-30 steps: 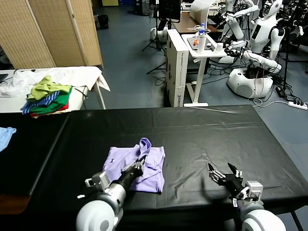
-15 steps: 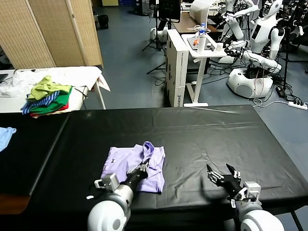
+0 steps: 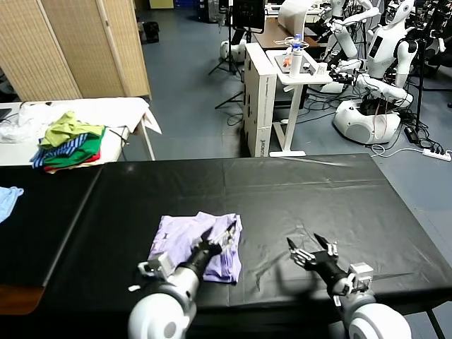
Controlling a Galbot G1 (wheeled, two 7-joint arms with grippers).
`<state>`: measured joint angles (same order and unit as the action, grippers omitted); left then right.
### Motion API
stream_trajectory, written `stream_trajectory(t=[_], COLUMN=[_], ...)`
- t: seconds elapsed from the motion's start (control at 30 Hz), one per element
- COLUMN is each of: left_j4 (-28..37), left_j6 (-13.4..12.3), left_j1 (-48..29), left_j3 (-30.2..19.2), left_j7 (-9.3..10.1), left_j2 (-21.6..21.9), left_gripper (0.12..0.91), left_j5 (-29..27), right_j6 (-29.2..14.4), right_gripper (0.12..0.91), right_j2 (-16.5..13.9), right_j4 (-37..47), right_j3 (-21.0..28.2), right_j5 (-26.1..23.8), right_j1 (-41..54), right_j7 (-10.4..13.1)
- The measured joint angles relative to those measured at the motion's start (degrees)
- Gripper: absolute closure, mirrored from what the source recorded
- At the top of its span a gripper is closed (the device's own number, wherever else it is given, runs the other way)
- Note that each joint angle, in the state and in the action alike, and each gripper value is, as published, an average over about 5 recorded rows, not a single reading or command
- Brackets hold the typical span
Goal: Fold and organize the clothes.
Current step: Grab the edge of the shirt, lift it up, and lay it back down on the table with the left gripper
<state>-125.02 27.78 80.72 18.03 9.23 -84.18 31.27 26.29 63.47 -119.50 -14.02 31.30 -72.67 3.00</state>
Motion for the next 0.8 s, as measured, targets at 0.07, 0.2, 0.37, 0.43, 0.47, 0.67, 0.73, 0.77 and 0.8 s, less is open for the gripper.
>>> stream_trajectory(t=[0.07,0.2,0.37,0.43,0.47,0.67,0.73,0.77,0.8], left_j4=[-0.2,-0.59,-0.94,-0.94,-0.9,-0.43,-0.25,-0.12,0.0], left_j6=[-0.83,-1.74,-1.91,-2.0,-2.07,-2.71,-2.88,-2.94,-2.99], left_j1=[0.25,1.45,3.53,4.23,4.54,5.83,5.97,5.98,5.96], left_j3=[1.77,4.98,7.32,7.92,8.2,9.47,9.8,9.99,10.21], left_j7=[-0.55,-1.02,-1.22,-1.29,-1.31,-1.36,-1.39,-1.4,-1.41], left_j2=[2.41,6.84,8.88,8.96,8.94,8.53,8.41,8.37,8.37], left_gripper=[0.124,0.123,0.123,0.123,0.123,0.123,0.123,0.123,0.123], left_j5=[-2.25,-5.1,-7.12,-7.87,-8.2,-9.55,-9.68,-9.69,-9.68], right_j6=[0.0,0.53,2.46,3.33,3.67,3.41,2.53,2.15,1.88], right_gripper=[0.118,0.118,0.118,0.118,0.118,0.118,0.118,0.118,0.118], right_j2=[0.79,2.44,3.8,3.86,3.77,2.3,2.0,1.91,1.84], right_j4=[1.52,4.72,7.98,8.66,8.83,8.15,7.5,7.11,6.68], right_j3=[2.42,6.81,10.28,10.75,10.83,9.63,8.87,8.43,7.93], right_j5=[-0.95,-3.6,-8.06,-10.67,-12.01,-16.28,-15.72,-15.2,-14.64], right_j1=[2.22,6.31,9.3,9.54,9.53,8.0,7.31,6.94,6.56], right_j7=[0.17,-0.11,-0.8,-0.66,-0.55,-0.15,0.03,0.12,0.21])
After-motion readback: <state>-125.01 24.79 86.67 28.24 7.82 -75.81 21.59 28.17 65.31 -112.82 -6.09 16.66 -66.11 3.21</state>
